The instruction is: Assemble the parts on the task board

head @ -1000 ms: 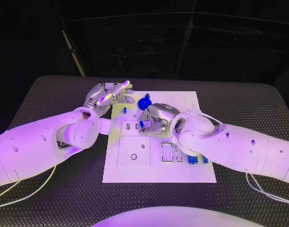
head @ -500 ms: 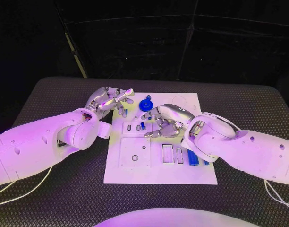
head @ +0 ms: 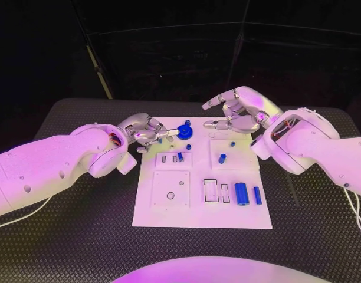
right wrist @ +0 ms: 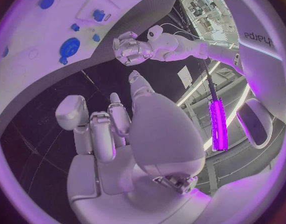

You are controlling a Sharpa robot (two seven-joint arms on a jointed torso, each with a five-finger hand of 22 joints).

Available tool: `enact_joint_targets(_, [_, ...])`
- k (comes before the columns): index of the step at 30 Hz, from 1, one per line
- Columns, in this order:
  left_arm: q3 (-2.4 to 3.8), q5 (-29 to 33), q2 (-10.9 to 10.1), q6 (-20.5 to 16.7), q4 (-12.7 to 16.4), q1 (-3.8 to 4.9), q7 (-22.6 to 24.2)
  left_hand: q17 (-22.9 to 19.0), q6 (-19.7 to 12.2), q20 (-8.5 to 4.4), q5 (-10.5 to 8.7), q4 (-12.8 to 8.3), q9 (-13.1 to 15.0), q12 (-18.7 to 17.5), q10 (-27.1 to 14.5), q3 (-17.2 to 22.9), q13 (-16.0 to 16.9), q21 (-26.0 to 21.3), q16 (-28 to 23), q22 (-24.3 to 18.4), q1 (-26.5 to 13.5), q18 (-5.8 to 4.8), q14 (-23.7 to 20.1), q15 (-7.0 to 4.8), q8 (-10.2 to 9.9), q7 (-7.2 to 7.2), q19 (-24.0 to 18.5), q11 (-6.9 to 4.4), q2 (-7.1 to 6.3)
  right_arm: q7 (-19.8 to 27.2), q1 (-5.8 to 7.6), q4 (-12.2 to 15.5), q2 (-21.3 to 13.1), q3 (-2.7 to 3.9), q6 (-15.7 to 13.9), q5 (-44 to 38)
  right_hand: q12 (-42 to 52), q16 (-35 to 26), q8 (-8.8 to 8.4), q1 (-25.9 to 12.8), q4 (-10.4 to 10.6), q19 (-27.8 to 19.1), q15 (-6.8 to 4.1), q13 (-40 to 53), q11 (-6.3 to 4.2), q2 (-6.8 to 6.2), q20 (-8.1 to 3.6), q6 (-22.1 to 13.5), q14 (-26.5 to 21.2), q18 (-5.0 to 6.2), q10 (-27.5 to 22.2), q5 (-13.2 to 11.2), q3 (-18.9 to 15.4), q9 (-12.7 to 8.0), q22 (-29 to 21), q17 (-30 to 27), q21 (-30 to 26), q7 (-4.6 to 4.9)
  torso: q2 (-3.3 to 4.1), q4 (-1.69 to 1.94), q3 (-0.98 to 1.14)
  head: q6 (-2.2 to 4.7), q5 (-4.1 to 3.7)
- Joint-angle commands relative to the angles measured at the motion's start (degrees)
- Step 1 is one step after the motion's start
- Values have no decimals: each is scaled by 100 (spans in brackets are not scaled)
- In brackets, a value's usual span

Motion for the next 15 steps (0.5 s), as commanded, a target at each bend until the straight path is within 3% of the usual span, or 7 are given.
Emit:
enact_joint_targets(1, [-13,-1474,114,664,-49,102,-1279,1505,-69,-33,-73,63,240,310,140,-59,316,180,17,297,-128,-148,611,-71,297,-35,119,-50,30,172,42,-50,-34,56,-37,585,29,-7,30,17,0,26,-36,14,4,53,-32,59,497,-40,39,33,-37,3,14,1029,1,2,-67,-7,35,-17,17])
enact_joint_targets(4, [-105,-1832,356,858,-193,276,-1699,1505,-171,-68,-93,79,490,474,225,-121,487,324,17,541,-252,-189,611,-112,568,-88,211,-80,61,153,105,-192,-45,116,-55,666,29,-9,37,17,-2,28,-38,12,2,58,-33,66,495,-40,41,40,-40,2,16,1023,2,0,-92,-3,47,-34,28])
enact_joint_targets(8, [-277,-2108,626,965,-372,458,-1950,1505,-257,-80,-97,84,634,512,241,-170,522,367,17,616,-375,-201,611,-125,706,-100,232,-93,79,115,133,-306,-27,142,-57,713,26,-11,40,18,-3,29,-39,7,1,62,-34,69,494,-40,39,45,-41,1,16,1017,3,-1,-111,8,53,-47,29])
enact_joint_targets(11, [-545,-2258,861,1026,-545,662,-2067,1505,-294,-81,-102,85,690,519,241,-192,527,373,17,626,-437,-202,611,-128,755,-102,230,-95,89,77,143,-366,-15,150,-44,729,21,-13,41,18,-3,29,-39,-1,0,63,-34,70,493,-40,34,47,-42,1,15,1011,3,-2,-120,19,46,-62,15])
enact_joint_targets(13, [-687,-2307,985,1083,-643,766,-2113,1505,-310,-82,-105,85,716,519,239,-202,526,380,17,640,-469,-204,611,-129,778,-103,234,-95,94,64,147,-395,-6,153,-39,734,19,-14,42,18,-4,27,-39,-4,0,64,-34,70,492,-39,32,49,-42,1,12,1008,1,-2,-126,25,45,-65,27])
enact_joint_targets(15, [-792,-2340,1094,1150,-729,839,-2151,1505,-328,-83,-113,87,746,524,241,-212,530,387,17,655,-507,-207,611,-130,804,-104,237,-96,105,54,149,-412,6,155,-36,737,11,-17,43,16,-3,22,-40,-14,0,66,-35,70,491,-37,25,55,-44,0,2,1002,-3,-2,-130,26,50,-70,35])
